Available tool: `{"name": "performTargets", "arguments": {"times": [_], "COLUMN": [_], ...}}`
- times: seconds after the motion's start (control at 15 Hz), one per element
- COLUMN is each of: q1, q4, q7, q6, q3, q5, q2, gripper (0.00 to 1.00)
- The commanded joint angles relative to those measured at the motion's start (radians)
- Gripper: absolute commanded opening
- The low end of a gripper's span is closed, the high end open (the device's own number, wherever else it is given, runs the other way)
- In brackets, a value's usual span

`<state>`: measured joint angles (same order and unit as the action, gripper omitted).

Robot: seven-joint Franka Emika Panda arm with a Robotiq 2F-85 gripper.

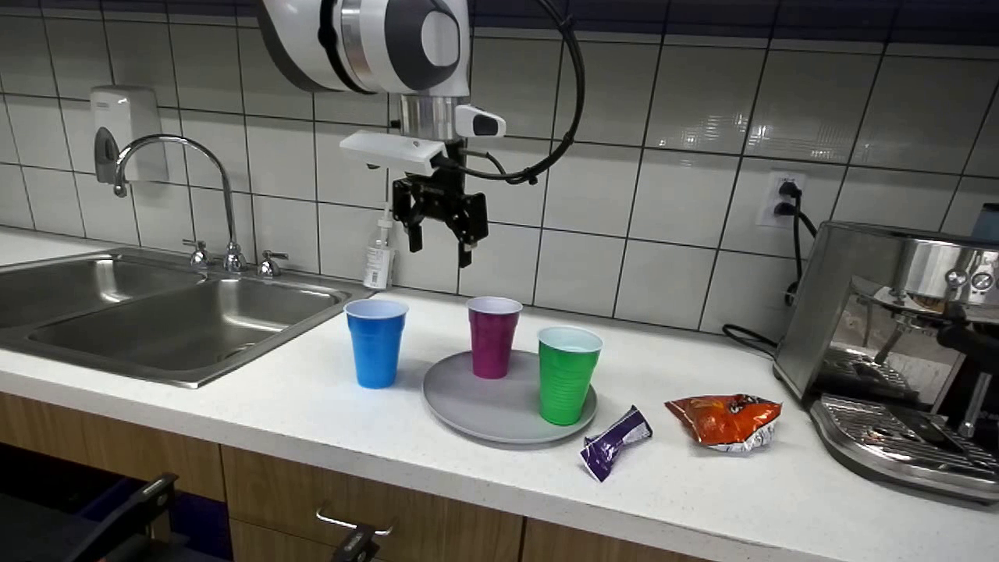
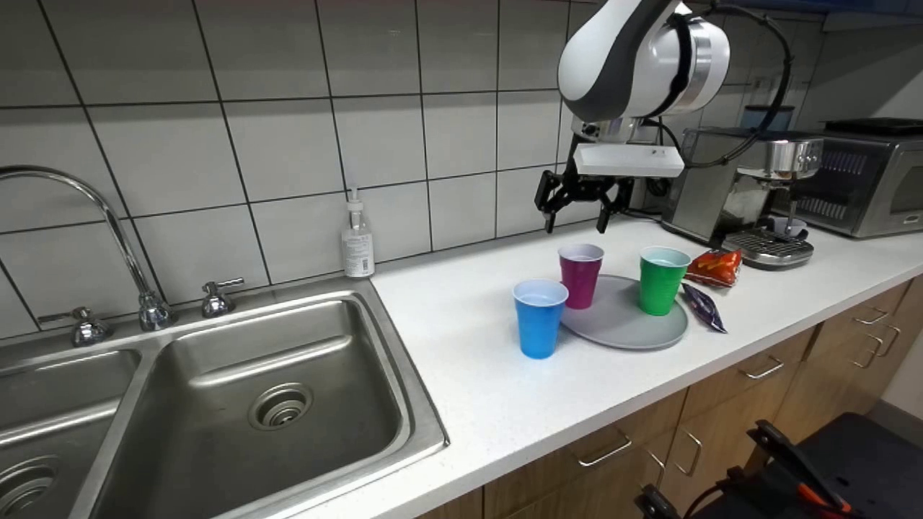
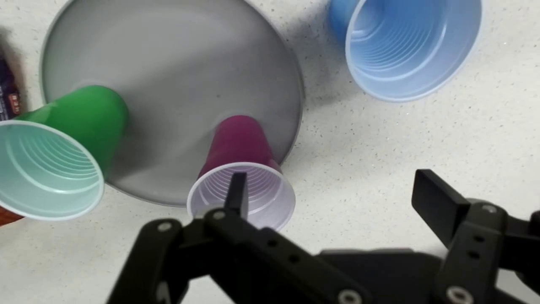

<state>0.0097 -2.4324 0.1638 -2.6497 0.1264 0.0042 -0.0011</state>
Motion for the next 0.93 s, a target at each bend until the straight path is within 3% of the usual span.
{"name": "performTargets", "arguments": {"times": [0.0,0.87], "q1": [-0.018,0.026], "q4": [-0.073,-0.180], "q7": [-0.067,-0.174], "q6": [0.029,0.070], "q3": [-0.036,-0.091], "q5": [0.024,0.042], "q2": [-0.103,-0.224], "gripper": [1.00,1.00]}}
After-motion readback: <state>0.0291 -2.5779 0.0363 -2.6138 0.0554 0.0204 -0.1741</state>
